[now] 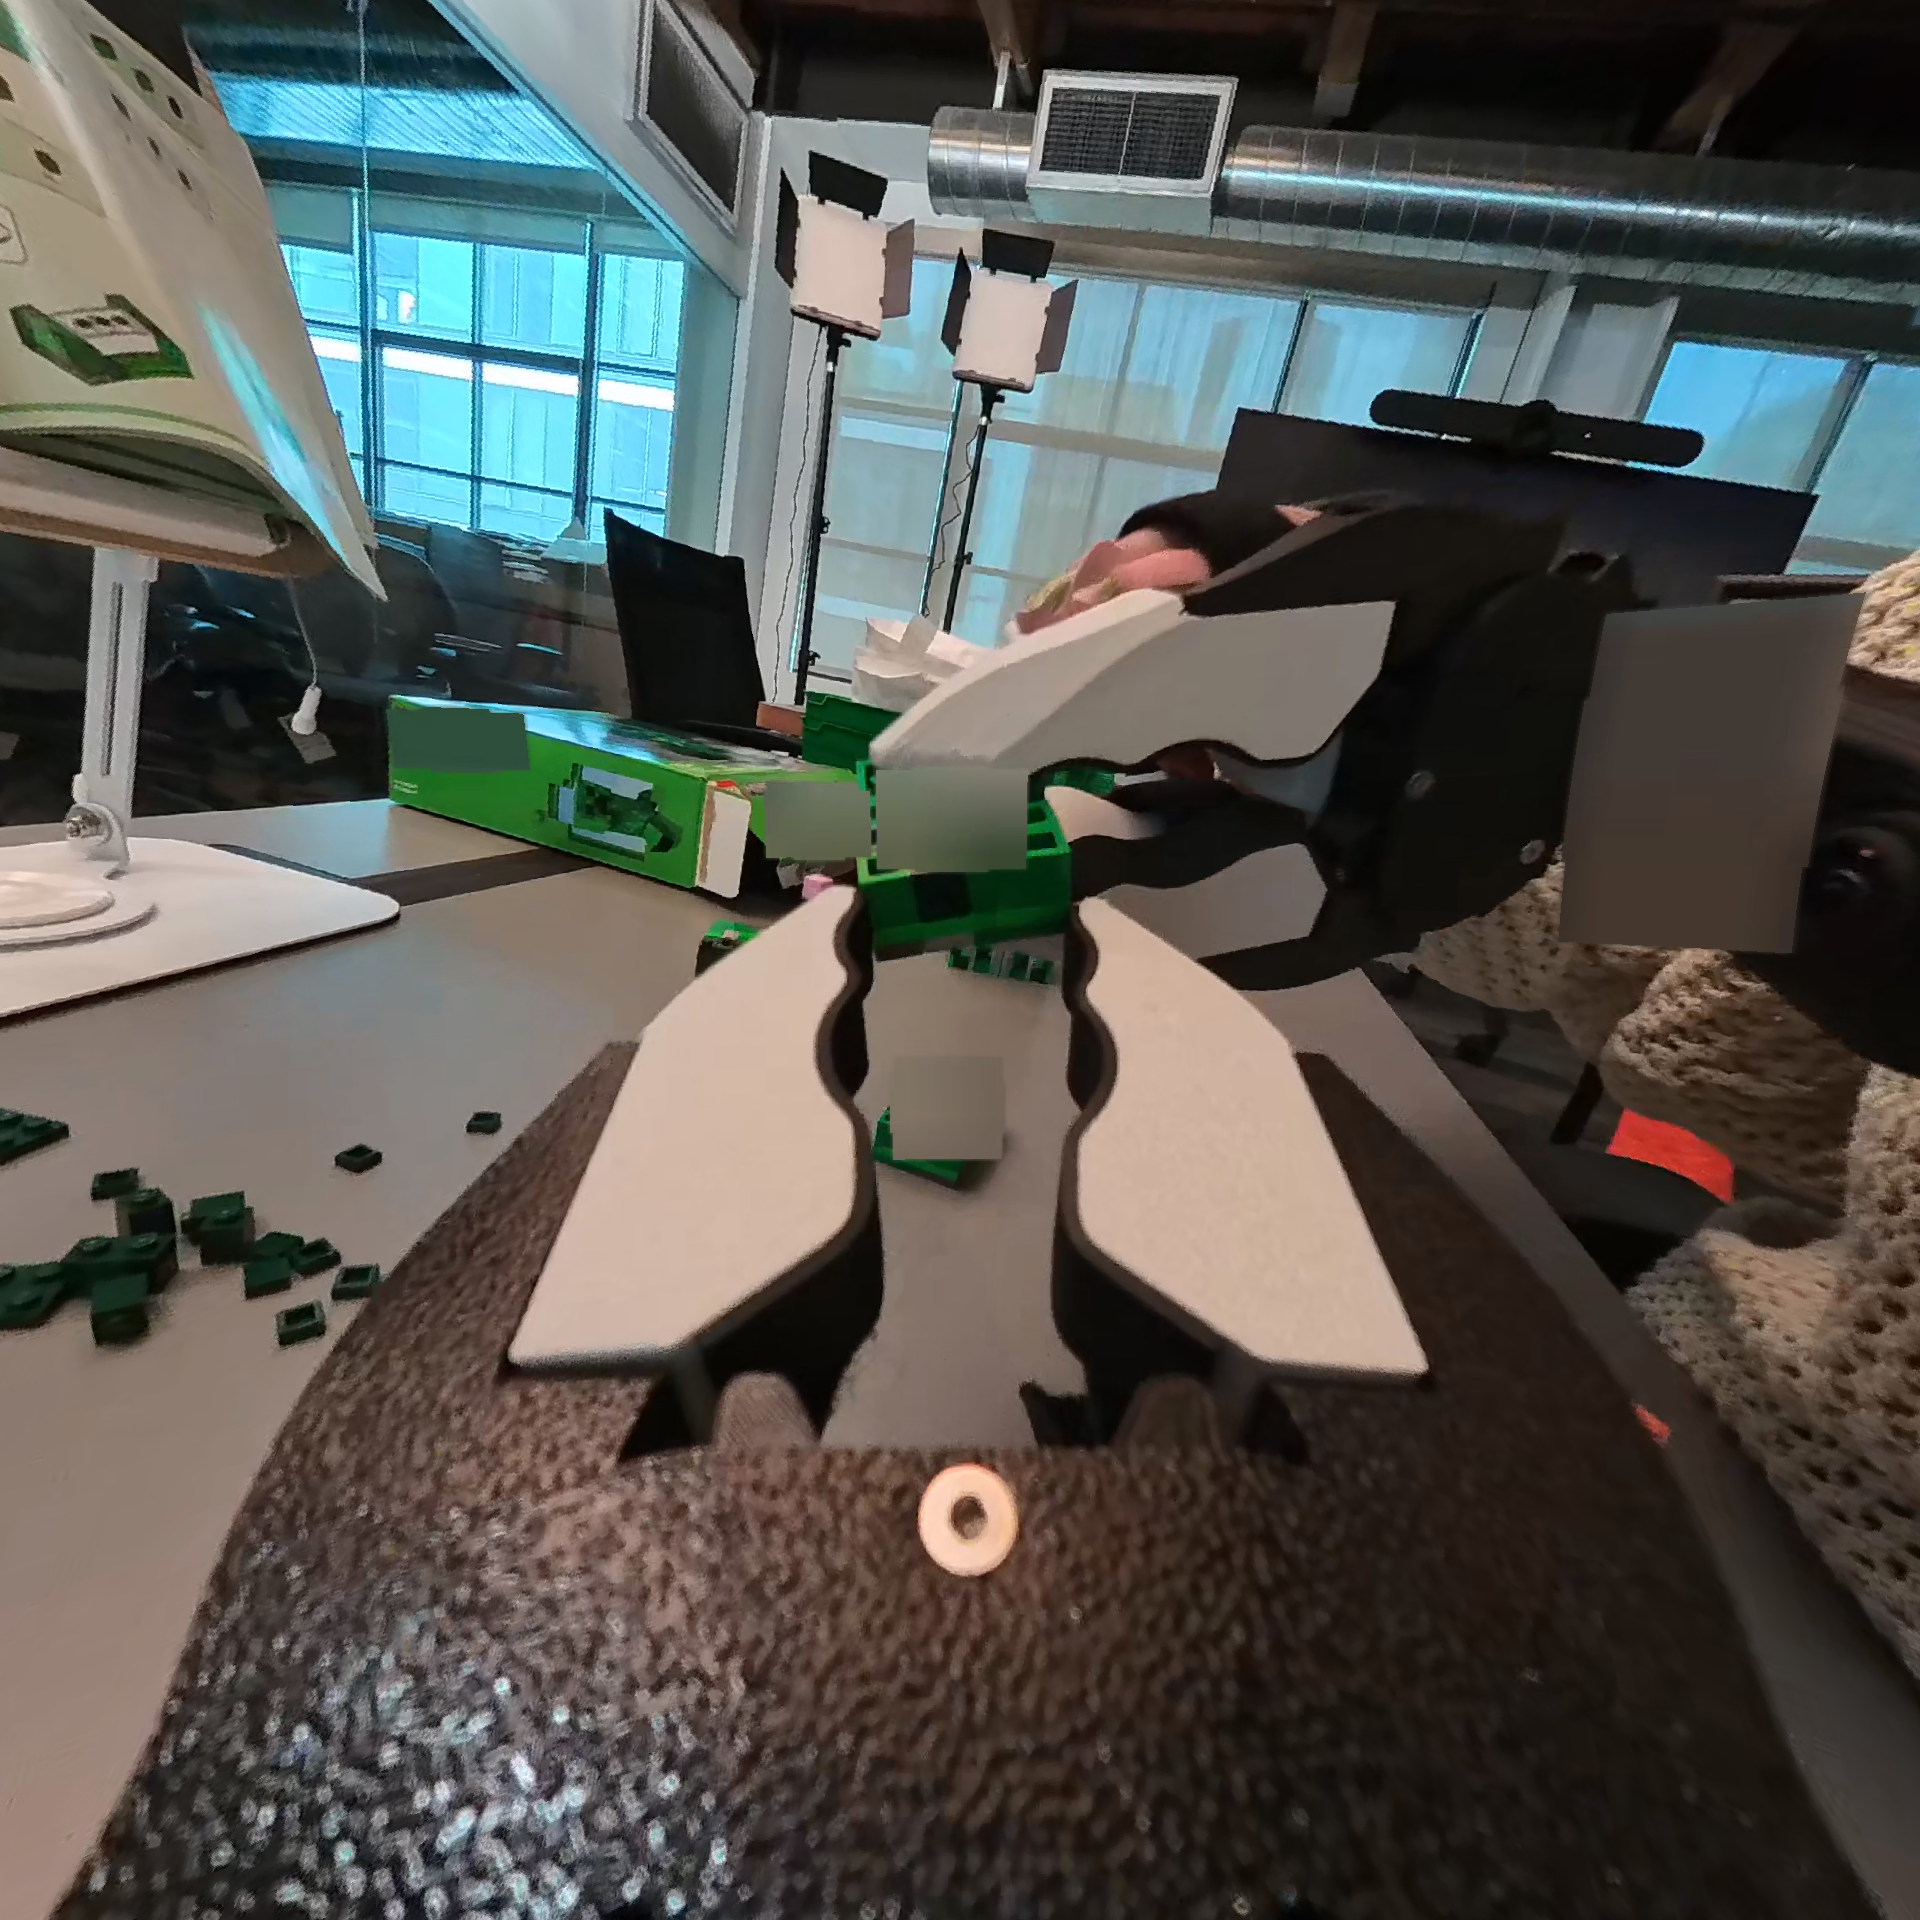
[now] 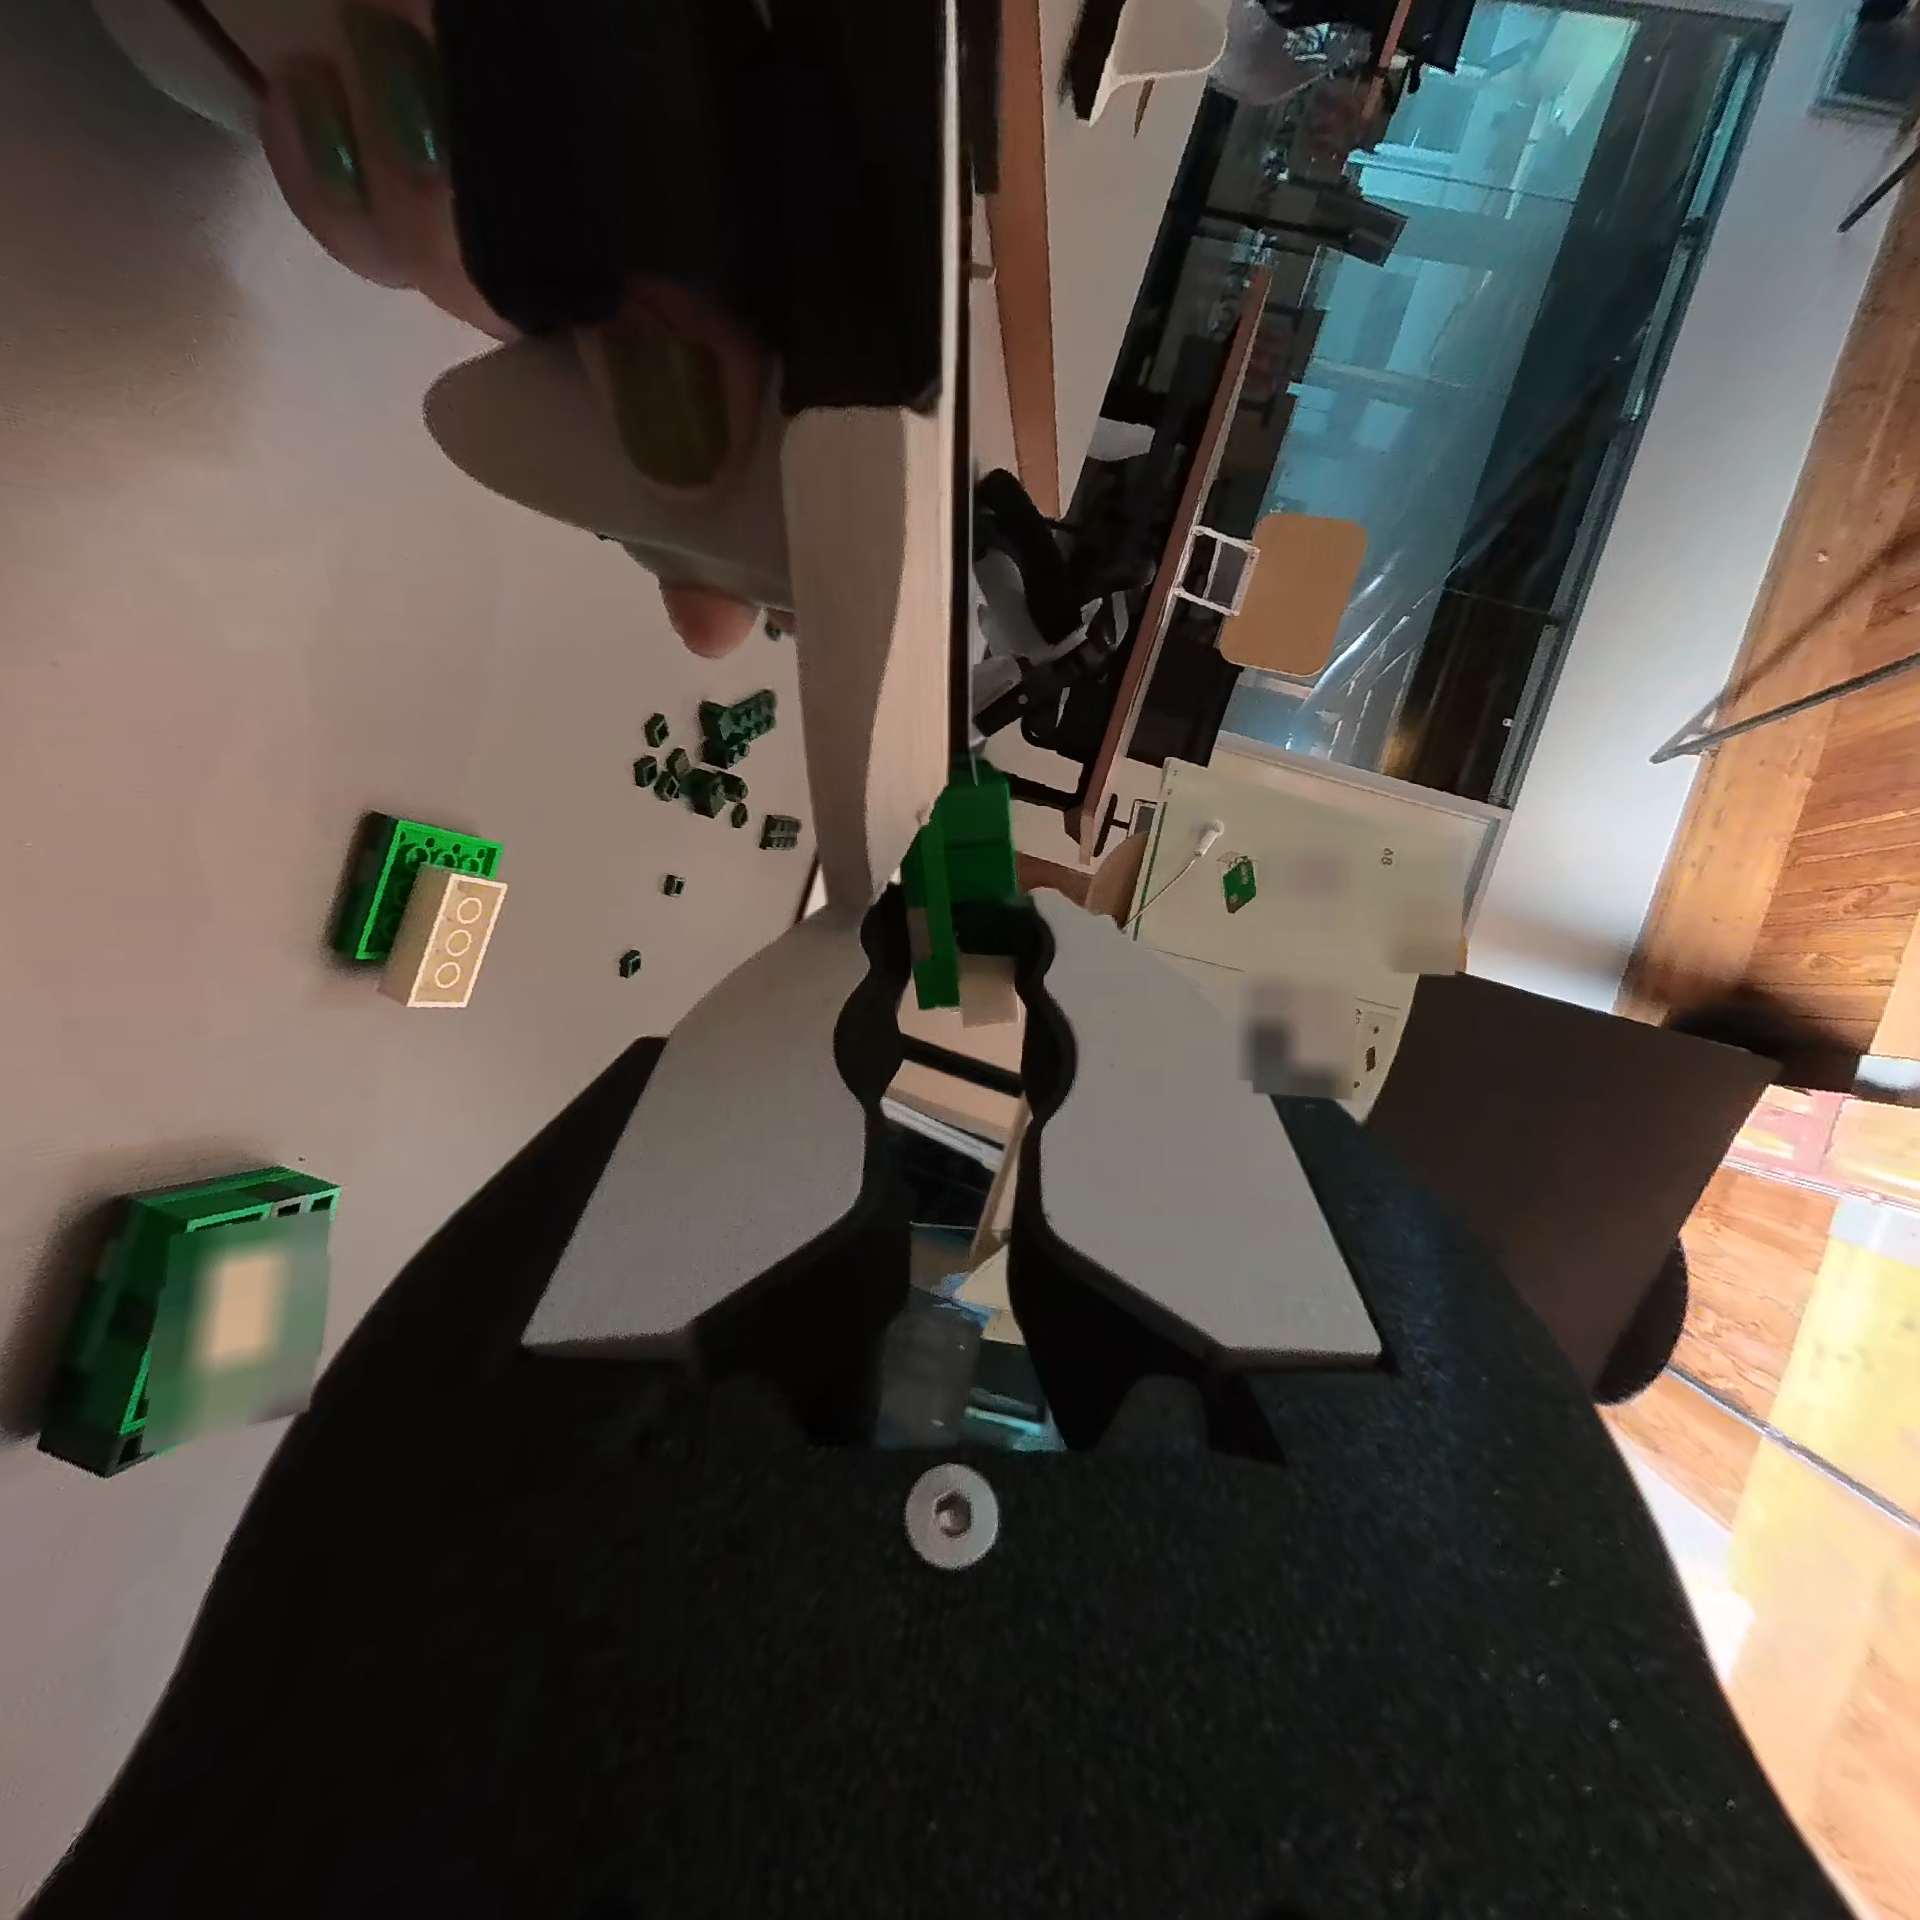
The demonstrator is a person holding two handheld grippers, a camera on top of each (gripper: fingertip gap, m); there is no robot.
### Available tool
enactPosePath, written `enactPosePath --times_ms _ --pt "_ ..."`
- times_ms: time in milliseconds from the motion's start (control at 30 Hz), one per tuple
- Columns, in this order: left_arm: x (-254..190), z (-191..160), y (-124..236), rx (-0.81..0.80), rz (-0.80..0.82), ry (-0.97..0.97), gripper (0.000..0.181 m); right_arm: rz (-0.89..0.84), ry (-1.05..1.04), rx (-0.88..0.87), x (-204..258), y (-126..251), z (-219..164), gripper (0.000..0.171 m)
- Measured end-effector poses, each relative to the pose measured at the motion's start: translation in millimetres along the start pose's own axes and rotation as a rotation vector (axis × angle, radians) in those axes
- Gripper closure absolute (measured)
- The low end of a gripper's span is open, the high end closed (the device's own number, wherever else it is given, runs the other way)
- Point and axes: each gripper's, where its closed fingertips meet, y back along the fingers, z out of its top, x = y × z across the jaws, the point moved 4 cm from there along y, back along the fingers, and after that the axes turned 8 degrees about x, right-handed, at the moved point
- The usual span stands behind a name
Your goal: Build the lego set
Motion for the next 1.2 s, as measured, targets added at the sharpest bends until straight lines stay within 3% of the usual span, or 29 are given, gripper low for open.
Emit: enactPosePath --times_ms 167,233,300,400,500,567,733,1033,1200 --pt "0.8 1.4 1.0 0.028 0.037 -0.091 0.143 0.092 -0.103 -0.02 2.8 -0.5 -1.2 0.152" --pt "3.8 5.2 5.5 0.058 0.125 -0.279 0.129 0.172 -0.165 -0.015 7.8 -2.7 -4.0 0.153" --pt "4.7 4.7 9.2 0.114 0.194 -0.491 0.127 0.254 -0.208 -0.028 14.7 -3.1 -4.9 0.153" --pt "2.1 -4.2 10.1 0.198 0.221 -0.718 0.138 0.373 -0.29 -0.068 22.8 -1.6 -1.5 0.153" --pt "-6.3 -9.1 8.2 0.212 0.191 -0.816 0.15 0.452 -0.334 -0.086 27.8 -1.1 0.5 0.153" --pt "-11.4 -12.3 5.6 0.22 0.175 -0.843 0.163 0.495 -0.362 -0.089 29.8 -0.5 1.4 0.153" --pt "-10.9 -14.9 3.7 0.26 0.153 -0.787 0.164 0.495 -0.321 -0.057 33.1 -0.3 1.0 0.153" --pt "-4.8 -14.4 3.3 0.294 0.144 -0.639 0.162 0.297 -0.014 0.048 32.8 -4.0 2.8 0.152" --pt "-1.5 -15.0 -0.3 0.29 0.192 -0.621 0.16 0.305 -0.144 0.036 32.8 -7.3 -2.1 0.153"
